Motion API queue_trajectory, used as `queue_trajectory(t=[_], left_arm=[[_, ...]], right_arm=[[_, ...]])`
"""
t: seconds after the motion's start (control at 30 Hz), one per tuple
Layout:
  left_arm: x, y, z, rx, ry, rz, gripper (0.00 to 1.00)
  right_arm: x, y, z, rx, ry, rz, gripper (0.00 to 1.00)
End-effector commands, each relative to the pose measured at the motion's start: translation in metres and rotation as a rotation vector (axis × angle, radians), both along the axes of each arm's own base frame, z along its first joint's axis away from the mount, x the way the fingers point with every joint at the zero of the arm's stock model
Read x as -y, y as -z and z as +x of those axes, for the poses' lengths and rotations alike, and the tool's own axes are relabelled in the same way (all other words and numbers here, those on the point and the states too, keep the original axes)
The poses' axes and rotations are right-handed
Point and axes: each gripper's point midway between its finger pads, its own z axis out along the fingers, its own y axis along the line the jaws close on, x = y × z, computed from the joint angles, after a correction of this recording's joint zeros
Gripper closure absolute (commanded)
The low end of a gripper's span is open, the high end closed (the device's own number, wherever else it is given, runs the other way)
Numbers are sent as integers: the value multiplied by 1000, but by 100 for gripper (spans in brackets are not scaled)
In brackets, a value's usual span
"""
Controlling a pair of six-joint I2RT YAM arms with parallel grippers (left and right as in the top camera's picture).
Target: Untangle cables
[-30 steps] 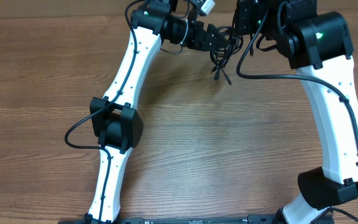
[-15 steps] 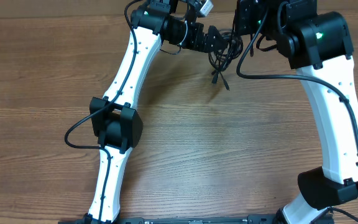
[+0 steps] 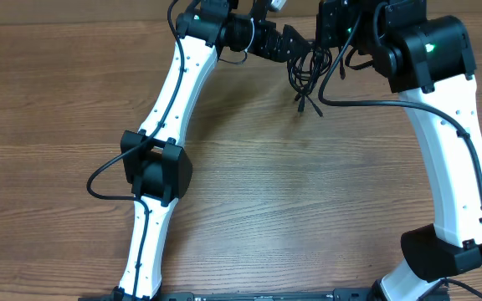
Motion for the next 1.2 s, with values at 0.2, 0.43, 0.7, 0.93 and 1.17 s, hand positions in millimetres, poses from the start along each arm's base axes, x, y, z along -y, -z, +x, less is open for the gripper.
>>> queue_trajectory(t=[0.2, 0.43, 0.7, 0.93, 1.17], left_arm=[[-22, 2, 18, -2, -96, 44, 0], [-30, 15, 24, -3, -152, 121, 0], [-34, 24, 15, -48, -147, 157, 3], [-27, 18, 4, -57, -80, 110, 4], [-19, 23, -7, -53, -39, 129, 6]], right_arm=[[3, -13, 0, 35, 5, 3, 95], [3, -13, 0, 35, 6, 3, 95], [3, -13, 0, 36, 6, 3, 95], [3, -13, 0, 37, 6, 4, 95], [3, -14, 1, 40, 6, 5, 95]])
